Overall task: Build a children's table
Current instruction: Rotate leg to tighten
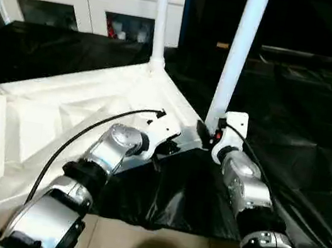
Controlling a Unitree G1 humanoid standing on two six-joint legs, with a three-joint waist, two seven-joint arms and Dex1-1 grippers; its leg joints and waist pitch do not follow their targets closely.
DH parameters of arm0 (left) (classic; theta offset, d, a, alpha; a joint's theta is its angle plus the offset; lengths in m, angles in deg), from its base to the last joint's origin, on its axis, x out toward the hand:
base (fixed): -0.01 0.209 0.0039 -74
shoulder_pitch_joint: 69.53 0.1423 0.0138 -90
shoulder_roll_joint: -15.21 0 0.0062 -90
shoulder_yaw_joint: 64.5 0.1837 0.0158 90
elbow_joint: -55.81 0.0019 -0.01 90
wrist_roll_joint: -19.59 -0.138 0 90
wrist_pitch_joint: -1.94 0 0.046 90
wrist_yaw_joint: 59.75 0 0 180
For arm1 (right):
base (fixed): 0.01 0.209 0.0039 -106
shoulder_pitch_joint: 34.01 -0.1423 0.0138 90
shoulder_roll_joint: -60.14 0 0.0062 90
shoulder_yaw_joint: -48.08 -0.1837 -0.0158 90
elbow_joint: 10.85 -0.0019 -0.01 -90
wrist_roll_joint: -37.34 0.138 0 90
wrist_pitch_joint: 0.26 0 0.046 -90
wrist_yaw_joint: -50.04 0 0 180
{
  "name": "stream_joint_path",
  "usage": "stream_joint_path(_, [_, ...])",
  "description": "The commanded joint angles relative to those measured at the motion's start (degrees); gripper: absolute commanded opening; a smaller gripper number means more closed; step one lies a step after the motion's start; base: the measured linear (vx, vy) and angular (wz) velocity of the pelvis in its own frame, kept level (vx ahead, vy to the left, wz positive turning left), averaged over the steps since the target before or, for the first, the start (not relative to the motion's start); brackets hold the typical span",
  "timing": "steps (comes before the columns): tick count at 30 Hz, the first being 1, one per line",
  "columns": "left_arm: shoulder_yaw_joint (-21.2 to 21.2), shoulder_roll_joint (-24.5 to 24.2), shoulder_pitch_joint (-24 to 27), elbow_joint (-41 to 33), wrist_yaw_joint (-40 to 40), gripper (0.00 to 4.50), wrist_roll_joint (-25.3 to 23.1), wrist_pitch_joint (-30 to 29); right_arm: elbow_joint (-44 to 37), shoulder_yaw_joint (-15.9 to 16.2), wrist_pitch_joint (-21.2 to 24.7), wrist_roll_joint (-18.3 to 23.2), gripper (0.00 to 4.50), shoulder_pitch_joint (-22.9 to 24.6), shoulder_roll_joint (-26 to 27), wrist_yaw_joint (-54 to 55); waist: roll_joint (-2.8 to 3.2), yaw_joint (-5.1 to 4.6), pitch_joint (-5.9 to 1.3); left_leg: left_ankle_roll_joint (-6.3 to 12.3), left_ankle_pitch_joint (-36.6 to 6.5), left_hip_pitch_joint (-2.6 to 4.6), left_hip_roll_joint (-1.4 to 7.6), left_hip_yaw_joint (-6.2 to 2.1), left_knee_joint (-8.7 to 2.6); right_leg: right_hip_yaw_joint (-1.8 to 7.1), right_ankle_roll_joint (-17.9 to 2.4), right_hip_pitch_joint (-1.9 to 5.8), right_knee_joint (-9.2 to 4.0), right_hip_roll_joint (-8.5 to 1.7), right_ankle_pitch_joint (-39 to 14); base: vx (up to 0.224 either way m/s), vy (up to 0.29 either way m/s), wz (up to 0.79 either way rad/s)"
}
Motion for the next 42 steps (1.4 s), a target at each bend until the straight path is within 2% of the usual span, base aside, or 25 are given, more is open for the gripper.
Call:
stream_joint_path(1, [2.48,1.55,-0.92,-3.54,3.34,0.0,1.32,3.78,3.6,5.22,1.3,-0.47,3.33,0.81,2.99,-5.17,-0.3,-0.17,-2.62,1.28,-22.76,-0.65,1.19,-0.62,-4.27,1.97,-0.2,2.21,-6.14,-3.58,-32.93,0.0,0.0,0.0])
stream_joint_path(3, [2.6,-0.21,-0.12,-4.69,6.72,0.0,1.91,4.85,2.73,5.64,0.83,-0.51,3.33,1.03,0.89,-8.76,-0.1,-0.3,-2.6,1.0,-23.92,-0.48,1.53,-0.77,-4.58,2.37,-1.4,2.0,-5.84,-3.59,-30.77,0.0,0.0,0.0])
stream_joint_path(5, [2.69,-1.07,0.18,-5.15,8.46,0.0,2.22,5.43,2.02,5.95,0.95,-0.38,3.33,1.24,-0.2,-10.68,-0.36,-0.26,-2.72,1.23,-23.65,-0.77,1.75,-0.78,-4.94,3.21,-3.53,2.08,-5.06,-3.59,-27.59,0.0,0.0,0.0])
stream_joint_path(7, [3.15,-3.33,0.57,-5.73,11.48,0.0,2.23,6.33,0.35,7.2,0.6,-0.52,3.33,1.93,-3.1,-15.89,-0.74,0.48,-3.54,2.05,-16.9,-1.26,2.05,-0.36,-4.93,4.61,-7.8,2.27,-3.39,-3.72,-18.44,0.0,0.0,0.0])
stream_joint_path(8, [3.19,-4.15,0.78,-6.04,12.72,0.0,2.42,6.77,-0.14,7.76,0.31,-0.87,3.33,2.28,-4.12,-18.04,-0.95,0.66,-3.7,2.48,-14.62,-1.37,2.01,-0.07,-4.78,4.9,-8.9,2.18,-3.04,-3.62,-15.96,0.0,0.0,0.0])
stream_joint_path(9, [3.15,-4.89,1.0,-6.41,13.91,0.0,2.69,7.11,-0.58,8.3,0.0,-1.24,3.33,2.65,-5.03,-20.19,-1.03,1.19,-4.03,3.54,-11.34,-1.24,2.16,0.36,-4.51,5.31,-10.8,1.8,-2.35,-3.34,-12.61,0.053,-0.014,0.09])
stream_joint_path(10, [3.04,-5.41,1.15,-6.72,14.8,0.0,2.96,7.33,-0.92,8.75,-0.19,-1.43,3.33,2.95,-5.71,-21.89,-0.88,1.54,-3.88,3.74,-12.25,-0.49,2.24,1.07,-4.3,5.68,-12.39,0.74,-2.54,-3.12,-13.5,0.085,-0.039,0.18])
stream_joint_path(11, [2.83,-5.83,1.31,-7.03,15.82,0.0,3.45,7.64,-1.41,9.23,-0.27,-1.48,3.33,3.25,-6.41,-23.58,-1.06,1.62,-3.87,3.54,-12.3,-0.52,2.14,1.34,-4.11,5.92,-13.2,0.57,-2.38,-3.02,-13.44,0.127,-0.052,0.19])
stream_joint_path(12, [2.58,-6.73,1.65,-7.67,18.23,0.0,4.52,8.07,-2.87,10.15,-0.19,-1.21,3.33,3.91,-7.86,-27.22,-1.27,2.13,-4.66,4.36,-6.54,-2.0,1.88,1.49,-3.45,6.35,-15.07,1.75,-0.27,-2.69,-5.37,0.094,-0.038,0.13])
stream_joint_path(13, [2.58,-6.78,1.66,-7.71,18.34,0.0,4.57,8.09,-2.95,10.19,-0.18,-1.18,3.33,3.94,-7.93,-27.39,-1.29,2.42,-4.86,5.29,-3.67,-2.41,1.86,1.44,-3.22,6.38,-15.47,1.95,0.37,-2.66,-1.85,0.07,-0.02,-0.04])
stream_joint_path(14, [2.6,-7.0,1.75,-7.91,19.03,0.0,4.87,8.19,-3.45,10.45,-0.08,-1.0,3.33,4.16,-8.42,-28.59,-1.05,2.6,-5.13,6.45,-0.49,-2.44,1.76,1.47,-2.77,6.41,-16.14,1.88,0.93,-2.63,2.1,0.0,0.0,0.0])
stream_joint_path(16, [2.83,-7.99,2.33,-8.74,22.12,0.0,5.97,8.46,-6.59,12.34,0.1,-0.46,3.33,5.58,-10.69,-33.95,-0.86,3.05,-5.65,11.09,7.71,-2.04,1.4,1.74,-1.24,6.67,-19.18,0.89,2.39,-2.13,13.87,0.068,-0.004,0.0])
stream_joint_path(17, [2.97,-8.39,2.49,-8.93,23.08,0.0,6.19,8.59,-7.96,12.94,0.37,-0.08,3.33,6.17,-11.45,-35.84,-1.05,3.17,-5.85,12.3,9.43,-2.1,1.31,1.72,-0.91,6.73,-19.71,0.94,2.79,-2.08,16.32,0.083,-0.003,0.03])
stream_joint_path(18, [3.19,-8.83,2.63,-9.07,24.19,0.0,6.54,8.74,-9.79,13.61,1.08,0.72,3.33,6.95,-12.36,-38.31,-1.11,3.32,-6.01,14.23,11.48,-2.75,0.91,1.68,-0.42,6.76,-20.08,1.14,3.32,-1.99,19.44,0.0,0.0,0.0])
stream_joint_path(19, [3.19,-8.83,2.63,-9.07,24.19,0.0,6.54,8.74,-9.79,13.61,1.08,0.72,3.33,6.95,-12.36,-38.31,-1.16,3.73,-5.82,15.41,10.27,-2.6,1.11,1.85,-0.23,6.8,-19.92,0.49,3.12,-2.03,18.6,0.0,0.0,0.0])
stream_joint_path(20, [3.48,-9.58,2.87,-9.26,26.13,0.0,6.89,9.1,-13.27,14.65,2.09,1.98,3.33,8.55,-14.02,-43.22,-0.9,3.82,-5.68,15.64,8.61,-2.64,1.22,1.9,-0.27,6.8,-19.71,0.36,2.9,-2.08,16.53,0.0,0.0,0.0])
stream_joint_path(21, [3.68,-10.0,2.95,-9.32,27.17,0.0,6.9,9.32,-15.55,15.35,2.77,2.85,3.33,9.63,-15.09,-46.21,-0.97,4.19,-5.31,14.68,3.64,-2.88,1.63,1.82,-0.72,6.65,-17.86,0.76,1.92,-2.16,7.84,0.0,0.0,0.0])
stream_joint_path(23, [3.8,-10.3,3.0,-9.42,27.99,0.0,7.03,9.37,-17.19,15.96,3.44,3.49,3.33,10.38,-15.85,-48.17,-0.91,4.32,-4.96,13.01,0.88,-2.87,1.93,1.82,-1.13,6.7,-16.78,0.73,1.39,-2.22,2.21,0.0,0.0,0.0])
stream_joint_path(25, [4.06,-11.11,2.92,-9.28,29.95,0.0,7.31,9.62,-21.22,17.71,4.73,4.79,3.33,12.22,-17.77,-52.69,-0.78,4.88,-4.61,8.83,-4.1,-2.47,2.24,1.88,-1.79,6.84,-14.61,0.62,0.43,-2.18,-6.49,0.0,0.0,0.0])
stream_joint_path(27, [4.15,-11.58,2.61,-8.83,30.78,0.0,7.16,9.96,-23.66,18.54,6.04,5.65,3.33,13.14,-18.87,-55.25,-1.27,5.04,-4.41,6.06,-6.88,-2.37,2.28,1.97,-2.26,6.96,-13.17,0.73,0.03,-2.14,-10.56,0.0,0.0,0.0])
stream_joint_path(28, [4.14,-11.62,2.53,-8.7,30.84,0.0,7.14,10.0,-23.9,18.67,6.19,5.7,3.18,13.21,-19.01,-55.52,-1.12,5.17,-4.34,4.77,-8.31,-2.12,2.26,2.01,-2.48,7.09,-12.47,0.57,-0.26,-2.22,-12.45,0.0,0.0,0.0])
stream_joint_path(31, [4.29,-11.91,1.96,-7.58,31.01,0.0,6.75,10.51,-25.16,20.21,6.84,5.76,2.97,13.88,-20.16,-58.09,-1.9,5.16,-4.34,3.64,-8.29,-2.24,2.02,1.99,-2.69,7.18,-11.29,0.74,-0.31,-2.1,-14.15,0.0,0.0,0.0])
stream_joint_path(35, [3.97,-12.29,1.43,-7.06,31.57,0.0,6.92,10.39,-27.51,21.91,8.67,5.46,2.76,14.65,-21.44,-60.47,-2.0,5.22,-4.07,3.44,-8.62,-2.07,2.07,2.13,-2.89,7.34,-10.33,0.49,-0.77,-2.12,-16.86,0.0,0.0,0.0])
stream_joint_path(39, [3.97,-12.4,1.26,-6.44,31.49,0.0,6.77,10.66,-28.27,22.38,9.76,5.4,2.53,14.84,-21.5,-60.78,-2.22,5.37,-4.61,4.39,-3.75,-2.58,1.91,2.01,-2.44,7.37,-11.62,0.95,0.36,-2.09,-9.9,0.0,0.0,0.0])
stream_joint_path(42, [3.9,-12.28,1.66,-7.22,30.72,0.0,6.81,10.0,-27.94,22.6,10.09,5.75,2.51,14.93,-20.81,-60.4,-2.17,5.37,-4.58,4.66,-3.52,-2.64,1.86,2.06,-2.4,7.33,-12.11,1.0,0.39,-2.11,-9.23,0.0,0.0,0.0])
